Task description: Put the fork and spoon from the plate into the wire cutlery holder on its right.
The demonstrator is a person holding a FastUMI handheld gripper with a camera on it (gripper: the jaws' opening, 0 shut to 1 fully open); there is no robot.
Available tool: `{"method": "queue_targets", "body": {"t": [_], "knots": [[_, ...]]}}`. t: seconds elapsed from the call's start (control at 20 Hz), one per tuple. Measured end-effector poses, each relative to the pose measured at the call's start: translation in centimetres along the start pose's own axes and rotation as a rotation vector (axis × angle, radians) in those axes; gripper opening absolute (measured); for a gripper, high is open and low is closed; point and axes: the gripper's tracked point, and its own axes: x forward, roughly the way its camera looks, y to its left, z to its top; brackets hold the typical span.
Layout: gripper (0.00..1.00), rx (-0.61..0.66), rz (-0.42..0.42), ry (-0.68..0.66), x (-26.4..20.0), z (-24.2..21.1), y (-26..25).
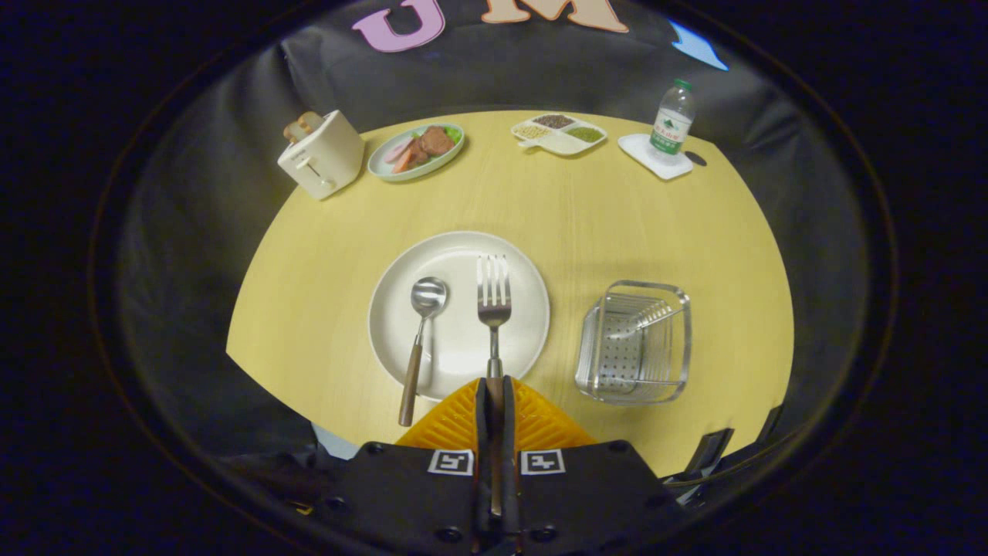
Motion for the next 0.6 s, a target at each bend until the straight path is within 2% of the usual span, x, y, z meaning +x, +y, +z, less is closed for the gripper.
{"method": "queue_targets", "body": {"t": [0.25,0.6], "knots": [[0.08,0.030,-0.124,0.049,-3.2,-1.6,-6.1],[0.08,-0.009,-0.192,0.179,-3.2,-3.6,-8.9]]}}
